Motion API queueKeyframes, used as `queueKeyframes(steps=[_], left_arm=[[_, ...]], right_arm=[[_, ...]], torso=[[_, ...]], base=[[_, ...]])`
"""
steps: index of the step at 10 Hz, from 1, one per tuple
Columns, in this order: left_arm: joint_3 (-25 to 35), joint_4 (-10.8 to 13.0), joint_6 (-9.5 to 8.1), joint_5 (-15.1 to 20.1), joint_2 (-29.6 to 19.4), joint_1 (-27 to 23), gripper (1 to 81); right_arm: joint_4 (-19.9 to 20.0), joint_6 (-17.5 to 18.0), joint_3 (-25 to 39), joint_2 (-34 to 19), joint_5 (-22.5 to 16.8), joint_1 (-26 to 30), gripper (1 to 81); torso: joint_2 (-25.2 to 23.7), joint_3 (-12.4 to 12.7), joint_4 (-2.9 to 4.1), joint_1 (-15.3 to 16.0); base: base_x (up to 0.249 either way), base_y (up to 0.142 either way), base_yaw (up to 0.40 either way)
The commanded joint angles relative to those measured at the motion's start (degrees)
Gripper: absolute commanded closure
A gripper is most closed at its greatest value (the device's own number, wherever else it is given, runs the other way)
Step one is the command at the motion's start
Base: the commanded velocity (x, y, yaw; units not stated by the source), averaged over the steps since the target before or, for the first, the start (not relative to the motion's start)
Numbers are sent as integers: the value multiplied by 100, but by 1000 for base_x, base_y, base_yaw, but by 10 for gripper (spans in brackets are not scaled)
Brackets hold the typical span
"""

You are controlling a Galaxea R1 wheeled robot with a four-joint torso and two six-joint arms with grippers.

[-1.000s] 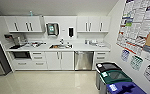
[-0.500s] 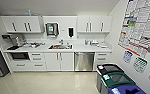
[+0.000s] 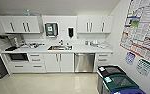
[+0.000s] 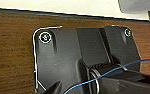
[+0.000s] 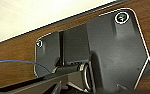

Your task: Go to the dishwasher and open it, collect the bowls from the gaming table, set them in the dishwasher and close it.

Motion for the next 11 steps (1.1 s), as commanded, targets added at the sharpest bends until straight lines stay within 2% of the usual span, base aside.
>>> queueKeyframes(steps=[1, 11], left_arm=[[27, -14, 25, 298, -103, -276, 10], [27, -14, 17, 298, -103, -276, 10]], right_arm=[[13, 17, 65, -78, -302, 282, 10], [5, 17, 65, -60, -329, 308, 10]], torso=[[0, 0, 0, 0], [0, 0, 0, 0]], base=[[123, 0, 0], [121, 0, 0]])
